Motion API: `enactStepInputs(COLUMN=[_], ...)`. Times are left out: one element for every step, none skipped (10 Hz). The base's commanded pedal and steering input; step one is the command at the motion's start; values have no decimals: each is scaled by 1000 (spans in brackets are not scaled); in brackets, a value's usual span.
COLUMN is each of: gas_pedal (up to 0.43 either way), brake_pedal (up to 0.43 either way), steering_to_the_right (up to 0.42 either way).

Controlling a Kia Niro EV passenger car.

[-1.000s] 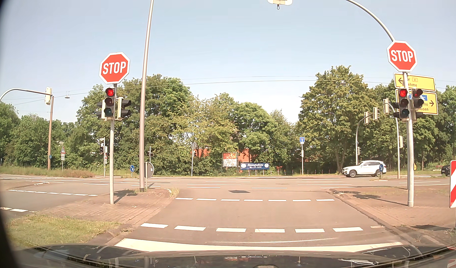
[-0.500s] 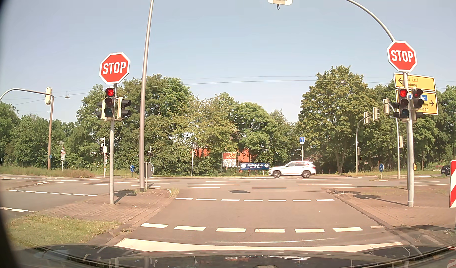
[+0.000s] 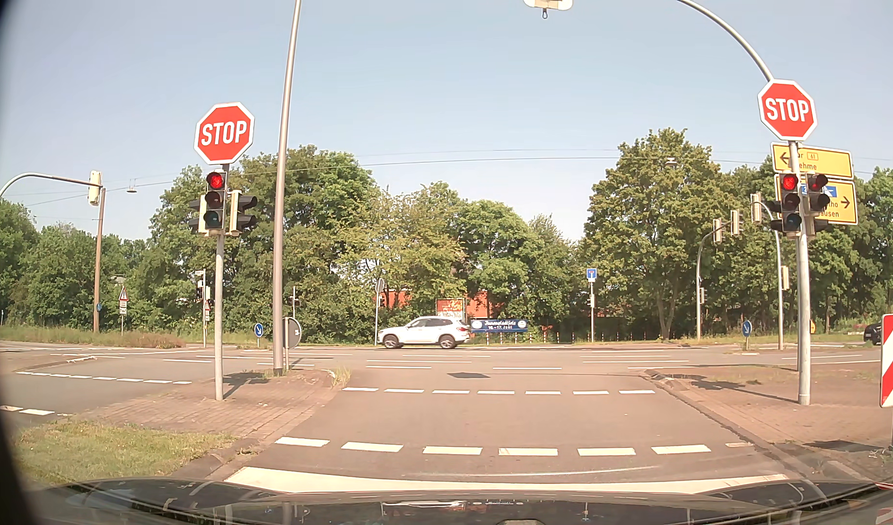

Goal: Follow the waypoints while adhering to traffic rules and regulations

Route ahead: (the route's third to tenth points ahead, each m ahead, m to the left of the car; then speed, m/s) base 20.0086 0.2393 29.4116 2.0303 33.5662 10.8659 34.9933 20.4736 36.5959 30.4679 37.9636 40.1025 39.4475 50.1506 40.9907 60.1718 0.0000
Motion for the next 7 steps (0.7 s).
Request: enactStepInputs(gas_pedal=[0,0,0,0,0,0,0], brake_pedal=[256,256,256,256,256,256,256], steering_to_the_right=[1,1,1,1,1,1,1])
